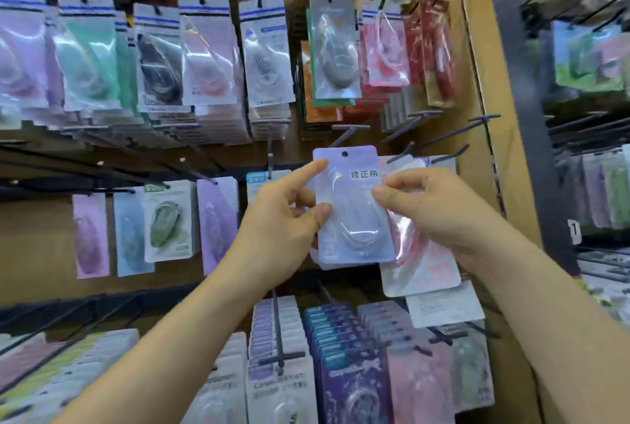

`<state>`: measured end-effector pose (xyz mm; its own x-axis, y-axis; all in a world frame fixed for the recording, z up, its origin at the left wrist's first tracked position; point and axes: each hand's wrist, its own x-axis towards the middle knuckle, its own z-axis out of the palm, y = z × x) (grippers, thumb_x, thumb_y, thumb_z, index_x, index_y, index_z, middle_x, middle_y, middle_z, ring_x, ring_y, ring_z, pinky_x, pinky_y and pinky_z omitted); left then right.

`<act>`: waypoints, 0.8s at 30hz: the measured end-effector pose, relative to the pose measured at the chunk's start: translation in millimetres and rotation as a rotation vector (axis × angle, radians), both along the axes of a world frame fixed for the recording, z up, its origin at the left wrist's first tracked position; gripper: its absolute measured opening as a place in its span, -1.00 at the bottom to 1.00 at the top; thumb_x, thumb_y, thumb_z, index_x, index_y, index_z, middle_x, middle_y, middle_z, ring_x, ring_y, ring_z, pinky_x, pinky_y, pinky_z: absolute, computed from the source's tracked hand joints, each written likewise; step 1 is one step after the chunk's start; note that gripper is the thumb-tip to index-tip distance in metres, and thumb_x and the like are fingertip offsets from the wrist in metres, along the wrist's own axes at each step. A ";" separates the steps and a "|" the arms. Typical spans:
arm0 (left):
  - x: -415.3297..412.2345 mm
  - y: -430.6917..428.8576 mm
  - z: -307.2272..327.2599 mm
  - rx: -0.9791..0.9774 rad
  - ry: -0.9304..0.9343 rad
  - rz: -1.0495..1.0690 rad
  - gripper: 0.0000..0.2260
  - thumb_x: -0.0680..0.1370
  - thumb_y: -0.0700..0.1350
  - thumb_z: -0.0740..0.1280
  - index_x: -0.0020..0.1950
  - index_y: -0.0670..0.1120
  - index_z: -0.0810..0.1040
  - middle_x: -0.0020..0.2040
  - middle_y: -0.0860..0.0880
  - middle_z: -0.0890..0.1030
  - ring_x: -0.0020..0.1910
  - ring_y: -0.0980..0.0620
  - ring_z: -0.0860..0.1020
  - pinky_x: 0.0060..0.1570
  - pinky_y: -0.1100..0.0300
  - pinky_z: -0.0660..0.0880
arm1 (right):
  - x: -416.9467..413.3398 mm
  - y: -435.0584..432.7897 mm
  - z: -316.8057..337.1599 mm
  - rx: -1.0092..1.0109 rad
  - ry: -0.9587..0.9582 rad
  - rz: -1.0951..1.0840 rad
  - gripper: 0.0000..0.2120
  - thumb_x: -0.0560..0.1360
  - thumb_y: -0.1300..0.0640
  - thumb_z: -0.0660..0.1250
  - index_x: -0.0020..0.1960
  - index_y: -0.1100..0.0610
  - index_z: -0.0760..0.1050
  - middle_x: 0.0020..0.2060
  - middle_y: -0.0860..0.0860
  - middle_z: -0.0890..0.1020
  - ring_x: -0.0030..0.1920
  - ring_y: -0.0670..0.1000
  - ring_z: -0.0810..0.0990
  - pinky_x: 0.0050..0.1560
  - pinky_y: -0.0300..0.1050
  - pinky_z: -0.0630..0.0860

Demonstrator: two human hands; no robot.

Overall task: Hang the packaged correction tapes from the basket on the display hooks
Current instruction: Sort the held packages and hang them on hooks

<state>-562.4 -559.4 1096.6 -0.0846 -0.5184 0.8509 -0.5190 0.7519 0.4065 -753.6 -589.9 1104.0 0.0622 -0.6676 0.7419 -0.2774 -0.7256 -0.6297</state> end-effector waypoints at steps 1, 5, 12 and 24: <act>-0.9 -1.8 1.5 -0.002 0.002 0.016 -0.53 0.58 -0.27 0.34 0.44 0.09 0.42 -0.11 -0.22 0.53 -0.15 -0.23 0.55 -0.14 0.00 0.61 | 0.4 -0.4 3.2 0.006 0.017 -0.013 -0.80 0.54 0.08 0.41 -0.27 0.04 0.59 -0.20 -0.11 0.65 -0.14 -0.10 0.57 -0.20 -0.30 0.43; 0.9 -8.3 -2.5 0.001 -0.008 0.049 -0.56 0.59 -0.25 0.33 0.44 0.05 0.43 -0.16 -0.10 0.46 -0.24 -0.02 0.52 -0.17 0.19 0.60 | -1.7 -1.1 5.8 0.059 0.089 -0.018 -0.82 0.55 0.05 0.41 -0.17 0.12 0.66 -0.05 0.10 0.71 -0.09 0.00 0.61 -0.22 -0.17 0.45; 3.1 -8.3 -5.6 0.027 -0.079 0.106 -0.55 0.60 -0.17 0.33 0.49 0.04 0.38 -0.17 -0.03 0.43 -0.33 0.08 0.47 -0.22 0.30 0.46 | 2.8 -4.7 1.2 0.049 0.127 -0.084 -0.76 0.55 0.02 0.40 -0.18 0.16 0.67 -0.04 0.12 0.71 0.05 0.09 0.65 0.08 0.02 0.56; -1.9 -20.0 -14.8 -0.114 -0.325 0.368 -0.28 0.53 -0.20 0.42 0.56 0.20 0.16 -0.20 0.07 0.45 -0.23 0.08 0.50 -0.06 0.16 0.52 | -8.9 -15.9 -25.5 -0.030 0.151 -0.091 -0.89 0.52 -0.03 0.42 -0.04 -0.03 0.68 -0.20 -0.28 0.58 -0.11 -0.23 0.55 -0.04 -0.31 0.41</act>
